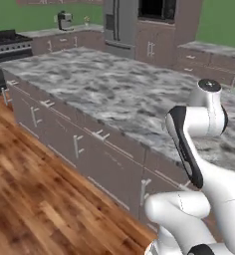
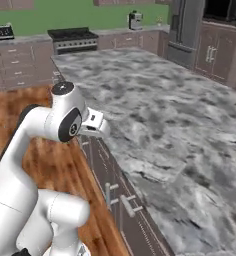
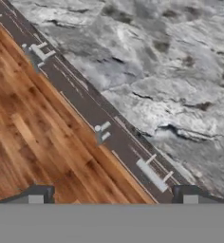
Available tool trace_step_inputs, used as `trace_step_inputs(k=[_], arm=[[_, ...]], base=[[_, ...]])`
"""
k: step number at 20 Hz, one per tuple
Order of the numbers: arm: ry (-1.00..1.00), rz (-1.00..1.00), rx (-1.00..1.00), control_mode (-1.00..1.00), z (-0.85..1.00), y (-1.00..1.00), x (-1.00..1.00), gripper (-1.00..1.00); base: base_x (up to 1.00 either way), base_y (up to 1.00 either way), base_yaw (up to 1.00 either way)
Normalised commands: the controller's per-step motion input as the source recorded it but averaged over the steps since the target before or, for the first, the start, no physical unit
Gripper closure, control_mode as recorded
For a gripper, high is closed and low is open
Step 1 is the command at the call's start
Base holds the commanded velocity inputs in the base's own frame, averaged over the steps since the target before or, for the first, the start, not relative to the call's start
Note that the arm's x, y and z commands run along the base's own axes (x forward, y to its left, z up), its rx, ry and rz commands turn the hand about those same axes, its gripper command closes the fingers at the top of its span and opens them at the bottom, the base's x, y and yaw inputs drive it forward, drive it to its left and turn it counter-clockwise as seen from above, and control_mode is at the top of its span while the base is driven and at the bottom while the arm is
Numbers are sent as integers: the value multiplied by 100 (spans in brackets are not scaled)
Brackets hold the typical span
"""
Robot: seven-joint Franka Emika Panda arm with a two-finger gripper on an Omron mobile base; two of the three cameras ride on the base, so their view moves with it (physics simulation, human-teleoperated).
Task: Move the drinks to the dining counter.
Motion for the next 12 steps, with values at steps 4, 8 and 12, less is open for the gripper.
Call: trace_step_inputs(k=[4, 8, 12], arm=[[0, 0, 0, 100, 0, 0, 0, -100], [0, 0, 0, 100, 0, 0, 0, -100], [0, 0, 0, 100, 0, 0, 0, -100]], base=[[8, -1, 99], [44, -4, 91], [94, 5, 52]])
